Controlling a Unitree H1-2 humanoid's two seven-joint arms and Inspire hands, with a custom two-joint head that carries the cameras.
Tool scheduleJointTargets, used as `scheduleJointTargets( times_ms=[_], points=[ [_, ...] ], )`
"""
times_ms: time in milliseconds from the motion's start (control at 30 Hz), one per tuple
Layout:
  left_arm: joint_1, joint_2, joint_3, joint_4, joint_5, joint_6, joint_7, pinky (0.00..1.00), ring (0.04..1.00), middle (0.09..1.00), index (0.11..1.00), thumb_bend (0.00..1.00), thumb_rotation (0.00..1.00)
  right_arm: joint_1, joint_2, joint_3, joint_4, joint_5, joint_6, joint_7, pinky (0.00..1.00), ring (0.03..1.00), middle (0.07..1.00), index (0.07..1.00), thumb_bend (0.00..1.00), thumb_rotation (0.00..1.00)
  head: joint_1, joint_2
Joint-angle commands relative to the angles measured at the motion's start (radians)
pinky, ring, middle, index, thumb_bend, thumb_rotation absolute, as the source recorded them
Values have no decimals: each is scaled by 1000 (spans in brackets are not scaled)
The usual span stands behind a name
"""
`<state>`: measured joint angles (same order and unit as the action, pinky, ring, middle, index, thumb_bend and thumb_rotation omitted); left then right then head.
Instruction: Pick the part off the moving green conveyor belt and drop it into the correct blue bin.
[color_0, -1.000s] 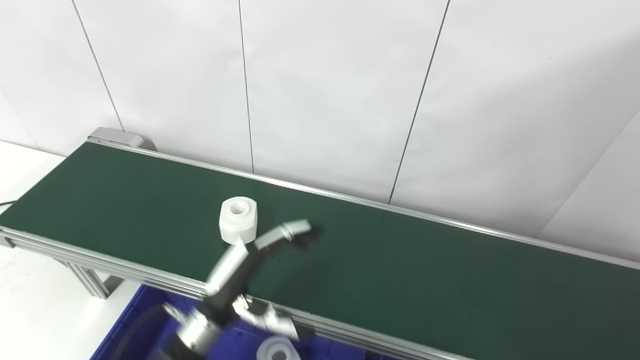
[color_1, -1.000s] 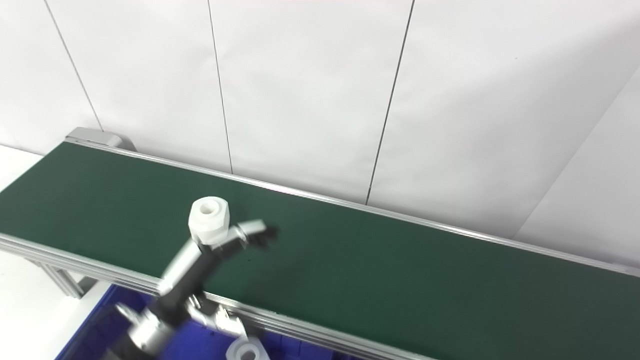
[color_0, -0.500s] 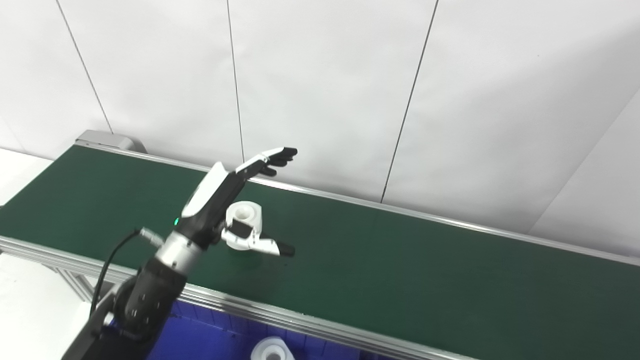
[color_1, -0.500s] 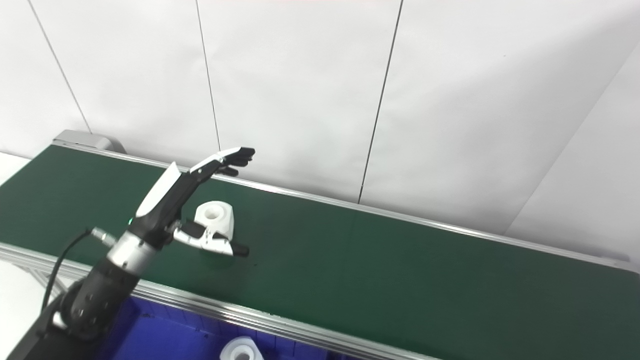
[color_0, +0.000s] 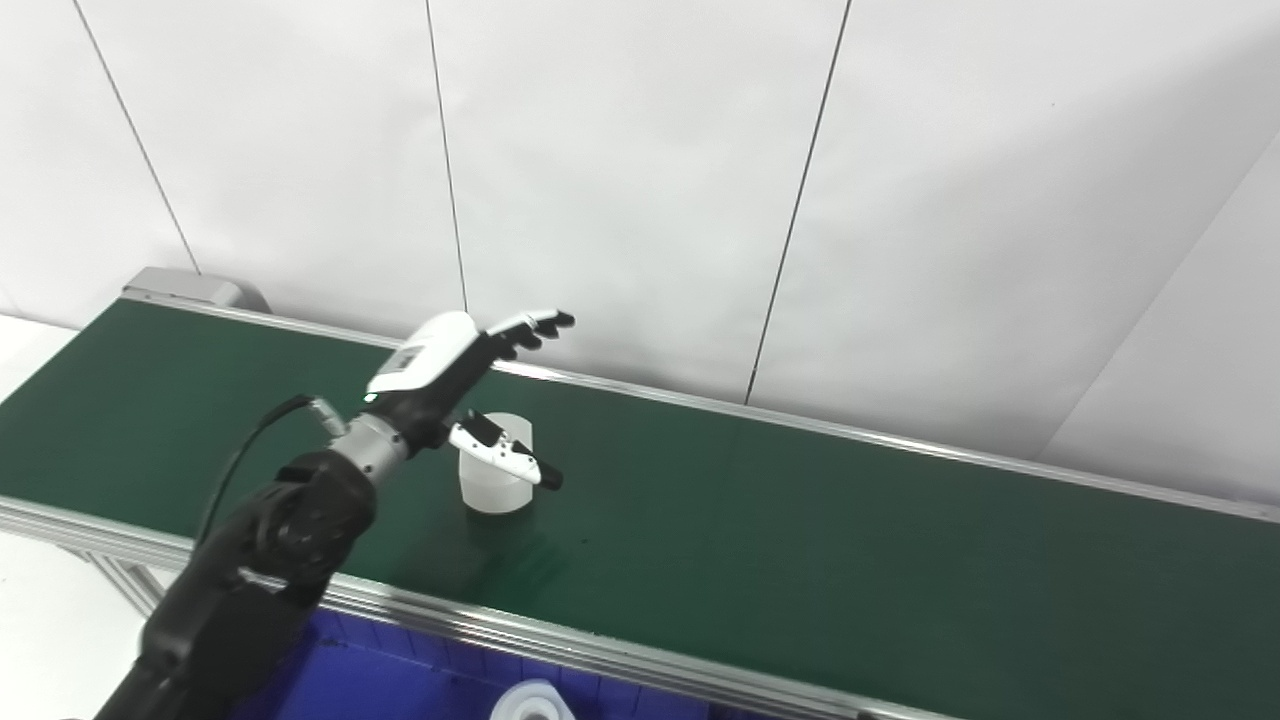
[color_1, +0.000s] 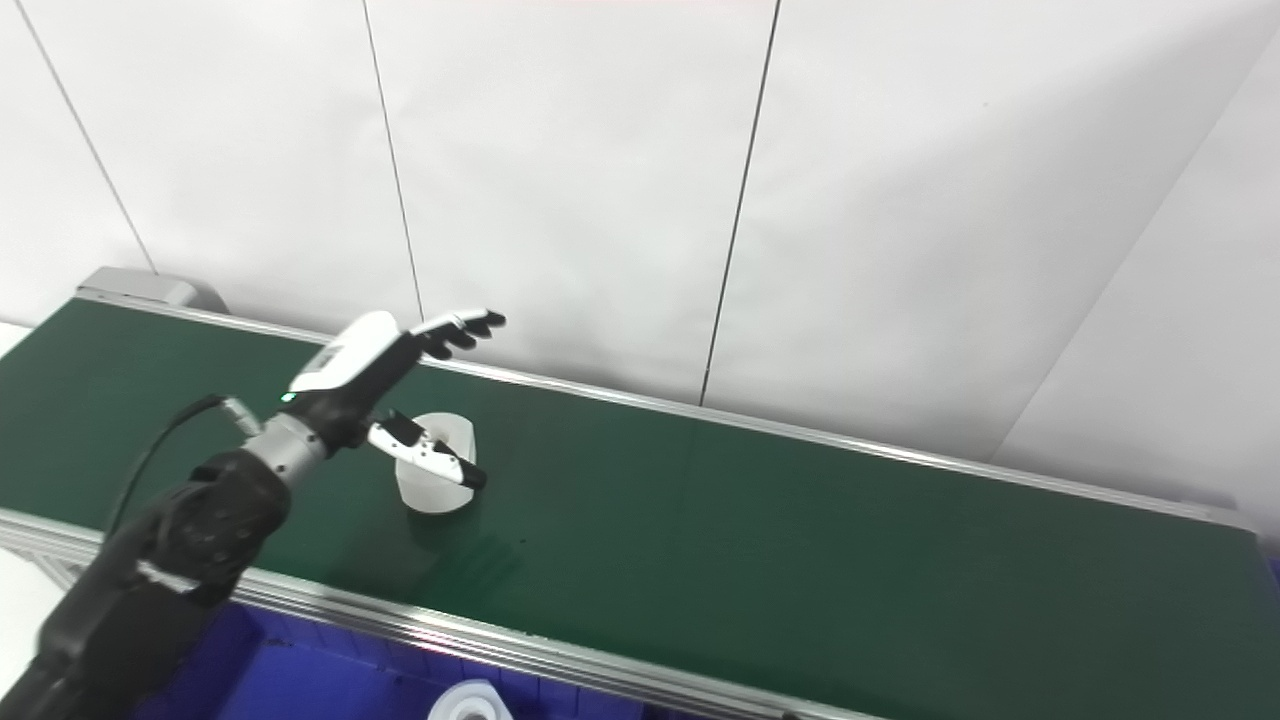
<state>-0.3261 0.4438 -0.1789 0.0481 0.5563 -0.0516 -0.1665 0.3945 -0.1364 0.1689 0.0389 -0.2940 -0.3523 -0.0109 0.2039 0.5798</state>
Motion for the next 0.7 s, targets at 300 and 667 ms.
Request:
scheduleJointTargets(
  times_ms=[300,667],
  points=[
    [-115,-21,-104,102,197,80,-7,789,848,888,879,929,367,14,-6,-4,-53,8,-40,-5,795,842,877,934,906,286,11,14],
    [-166,-42,-191,224,284,134,-34,888,926,960,898,912,375,20,-6,-5,-53,3,-59,-14,773,838,880,932,904,289,17,21]
  ],
)
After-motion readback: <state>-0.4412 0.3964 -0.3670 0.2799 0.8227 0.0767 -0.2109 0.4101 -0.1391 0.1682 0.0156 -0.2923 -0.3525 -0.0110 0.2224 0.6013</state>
